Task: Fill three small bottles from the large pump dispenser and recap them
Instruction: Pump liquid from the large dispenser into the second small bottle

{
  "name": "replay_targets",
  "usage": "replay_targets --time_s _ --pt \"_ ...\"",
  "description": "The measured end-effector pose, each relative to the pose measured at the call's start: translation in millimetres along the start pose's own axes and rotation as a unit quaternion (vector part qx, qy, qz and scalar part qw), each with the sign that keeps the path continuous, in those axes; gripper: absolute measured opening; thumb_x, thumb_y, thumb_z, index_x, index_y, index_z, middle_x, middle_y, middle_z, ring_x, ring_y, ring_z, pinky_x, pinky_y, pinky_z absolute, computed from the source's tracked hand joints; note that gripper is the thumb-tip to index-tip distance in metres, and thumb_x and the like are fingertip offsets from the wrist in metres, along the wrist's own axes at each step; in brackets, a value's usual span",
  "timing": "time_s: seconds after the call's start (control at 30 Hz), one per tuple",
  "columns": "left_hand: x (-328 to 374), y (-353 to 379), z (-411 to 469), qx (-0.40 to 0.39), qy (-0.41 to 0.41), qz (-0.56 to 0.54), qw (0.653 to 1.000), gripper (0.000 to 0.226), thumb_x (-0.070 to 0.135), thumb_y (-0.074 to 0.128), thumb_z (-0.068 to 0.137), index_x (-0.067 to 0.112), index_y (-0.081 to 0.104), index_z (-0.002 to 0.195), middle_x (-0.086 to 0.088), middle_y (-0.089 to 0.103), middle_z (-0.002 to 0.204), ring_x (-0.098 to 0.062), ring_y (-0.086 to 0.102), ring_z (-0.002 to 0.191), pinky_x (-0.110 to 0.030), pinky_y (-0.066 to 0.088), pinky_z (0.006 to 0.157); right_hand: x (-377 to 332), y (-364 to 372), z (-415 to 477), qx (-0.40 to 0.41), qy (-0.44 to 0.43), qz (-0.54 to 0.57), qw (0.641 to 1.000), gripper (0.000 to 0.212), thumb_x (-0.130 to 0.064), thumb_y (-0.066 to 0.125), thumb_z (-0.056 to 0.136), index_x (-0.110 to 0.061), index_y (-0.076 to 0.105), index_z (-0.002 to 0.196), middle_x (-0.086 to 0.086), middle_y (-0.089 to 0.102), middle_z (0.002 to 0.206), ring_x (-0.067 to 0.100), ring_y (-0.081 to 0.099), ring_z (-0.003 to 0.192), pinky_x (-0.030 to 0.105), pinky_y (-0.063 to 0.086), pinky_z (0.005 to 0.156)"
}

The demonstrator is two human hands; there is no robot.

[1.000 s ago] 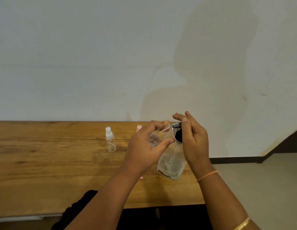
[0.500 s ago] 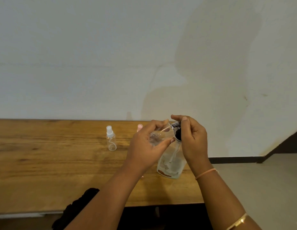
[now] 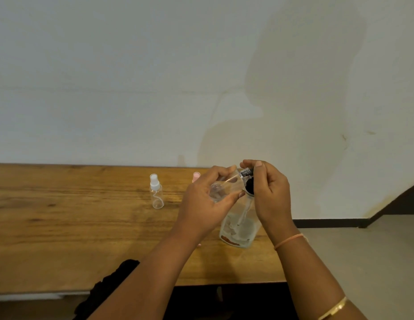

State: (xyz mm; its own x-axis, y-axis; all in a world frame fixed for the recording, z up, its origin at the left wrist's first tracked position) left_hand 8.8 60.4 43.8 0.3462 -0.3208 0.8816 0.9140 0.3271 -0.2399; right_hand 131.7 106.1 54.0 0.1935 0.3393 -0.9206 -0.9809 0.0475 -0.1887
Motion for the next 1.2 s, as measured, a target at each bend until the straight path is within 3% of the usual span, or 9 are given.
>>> replay_targets --time_s 0.07,0.2,0.3,0.57,0.63,0.77,0.93,1.03,1.2 --pt "4 0 0 0.001 0.002 0.004 1.0 0.032 0.04 0.076 0.071 0.037 0.058 0.097 0.025 0.066 0.101 0.007 0.059 0.104 -0.052 0.041 0.104 -2 0 -2 0.006 0.002 0.009 1.0 0.028 -0.016 0.039 0.101 -0.017 0.067 0.099 -0.011 0.067 0.087 0.004 0.063 0.08 0.027 0.054 0.073" --pt "9 -2 4 -0.001 0.012 -0.025 1.0 0.035 0.019 0.078 0.074 0.037 0.058 0.096 0.019 0.066 0.099 0.008 0.059 0.103 -0.014 0.05 0.083 -13 -1 5 0.016 -0.022 0.012 1.0 0.028 -0.011 0.04 0.1 -0.012 0.068 0.104 -0.012 0.066 0.091 -0.007 0.061 0.081 0.011 0.049 0.074" --pt "8 -3 4 -0.002 0.028 -0.014 1.0 0.031 0.023 0.077 0.073 0.029 0.06 0.099 0.018 0.066 0.104 0.008 0.058 0.106 -0.007 0.046 0.082 -15 -2 7 0.008 -0.022 0.003 1.0 0.028 -0.012 0.04 0.099 -0.012 0.067 0.106 -0.017 0.063 0.09 -0.012 0.059 0.08 0.006 0.046 0.07" --pt "1 -1 1 -0.003 -0.001 -0.008 1.0 0.03 0.026 0.078 0.074 0.033 0.059 0.096 0.019 0.067 0.1 0.004 0.059 0.105 -0.034 0.053 0.09 -1 2 0 0.005 -0.027 0.019 0.999 0.038 -0.032 0.035 0.092 -0.013 0.068 0.097 0.014 0.067 0.08 0.022 0.061 0.08 0.024 0.053 0.072" --pt "4 -1 0 0.002 0.006 -0.009 1.0 0.032 0.03 0.078 0.073 0.035 0.059 0.099 0.02 0.067 0.101 0.001 0.06 0.105 -0.043 0.051 0.093 -4 1 0 0.007 -0.029 0.021 0.999 0.037 -0.033 0.035 0.092 -0.015 0.068 0.099 0.004 0.069 0.082 0.015 0.063 0.085 0.02 0.051 0.081" --pt "9 -4 2 0.004 0.03 -0.009 1.0 0.035 0.028 0.077 0.074 0.039 0.06 0.102 0.02 0.067 0.1 0.001 0.061 0.103 -0.025 0.055 0.085 -13 2 1 0.009 -0.041 0.004 0.999 0.027 -0.031 0.036 0.091 -0.032 0.063 0.095 -0.021 0.065 0.096 0.007 0.056 0.117 0.015 0.044 0.094" --pt "7 -3 2 -0.001 0.019 -0.008 1.0 0.041 0.022 0.078 0.075 0.043 0.055 0.102 0.019 0.066 0.101 0.005 0.06 0.103 -0.014 0.051 0.082 -14 -1 -1 0.0 -0.028 0.024 0.999 0.026 -0.016 0.042 0.1 -0.017 0.067 0.095 0.026 0.065 0.086 0.029 0.057 0.082 0.039 0.049 0.071" --pt "5 -3 0 -0.013 0.004 0.009 1.0 0.038 0.025 0.077 0.076 0.045 0.054 0.098 0.02 0.066 0.1 0.007 0.06 0.1 -0.011 0.05 0.079 -10 0 -3 -0.003 -0.016 0.021 1.0 0.029 -0.014 0.04 0.1 -0.018 0.067 0.091 0.03 0.062 0.084 0.035 0.054 0.08 0.048 0.047 0.071" --pt "8 -4 1 -0.011 0.02 0.001 1.0 0.037 0.024 0.077 0.075 0.043 0.055 0.098 0.022 0.066 0.097 0.006 0.06 0.101 -0.014 0.05 0.082 -14 -1 -2 0.002 -0.004 0.037 0.999 0.028 -0.014 0.042 0.1 -0.012 0.069 0.099 0.016 0.068 0.083 0.024 0.061 0.089 0.021 0.052 0.075"
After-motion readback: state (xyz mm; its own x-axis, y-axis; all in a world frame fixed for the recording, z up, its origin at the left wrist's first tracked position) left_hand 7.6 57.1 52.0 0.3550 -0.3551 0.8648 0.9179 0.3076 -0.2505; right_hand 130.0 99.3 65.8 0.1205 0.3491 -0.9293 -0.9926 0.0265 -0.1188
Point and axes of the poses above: each hand's wrist, its own z-axis towards the middle knuckle, its own y-axis out of the palm, x = y × z, the point moved 2 cm from there along z, towards the middle knuckle
